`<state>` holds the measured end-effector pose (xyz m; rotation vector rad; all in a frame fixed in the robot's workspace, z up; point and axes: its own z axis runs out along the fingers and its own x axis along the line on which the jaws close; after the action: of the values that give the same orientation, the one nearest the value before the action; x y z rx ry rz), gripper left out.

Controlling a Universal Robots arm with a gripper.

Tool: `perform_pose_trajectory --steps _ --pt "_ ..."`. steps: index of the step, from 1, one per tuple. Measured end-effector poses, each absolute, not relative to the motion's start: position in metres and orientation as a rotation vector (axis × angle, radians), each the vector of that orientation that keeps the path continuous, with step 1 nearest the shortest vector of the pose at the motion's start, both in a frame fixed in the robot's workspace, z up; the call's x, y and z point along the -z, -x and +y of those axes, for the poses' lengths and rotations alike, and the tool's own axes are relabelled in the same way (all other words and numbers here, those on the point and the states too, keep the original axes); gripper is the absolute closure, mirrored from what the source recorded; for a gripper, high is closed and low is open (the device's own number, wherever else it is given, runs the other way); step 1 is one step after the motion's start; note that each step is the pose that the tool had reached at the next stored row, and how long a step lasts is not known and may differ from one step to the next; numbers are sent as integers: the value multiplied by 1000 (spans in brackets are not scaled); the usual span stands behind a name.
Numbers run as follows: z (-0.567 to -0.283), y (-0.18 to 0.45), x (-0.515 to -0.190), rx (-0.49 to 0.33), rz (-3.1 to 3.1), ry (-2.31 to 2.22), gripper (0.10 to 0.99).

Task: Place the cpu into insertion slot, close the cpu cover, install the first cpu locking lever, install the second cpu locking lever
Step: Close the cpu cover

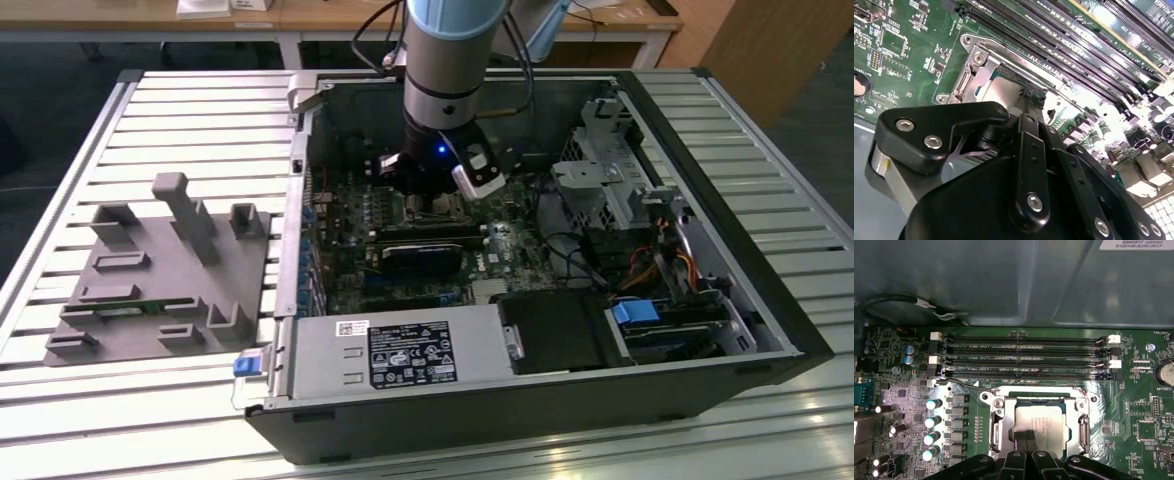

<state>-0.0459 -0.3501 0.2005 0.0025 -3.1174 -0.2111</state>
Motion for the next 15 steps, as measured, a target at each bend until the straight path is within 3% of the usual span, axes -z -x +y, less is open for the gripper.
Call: perform_pose_trajectory --steps 15 --pt "-336 46 -198 206 -3117 -7 984"
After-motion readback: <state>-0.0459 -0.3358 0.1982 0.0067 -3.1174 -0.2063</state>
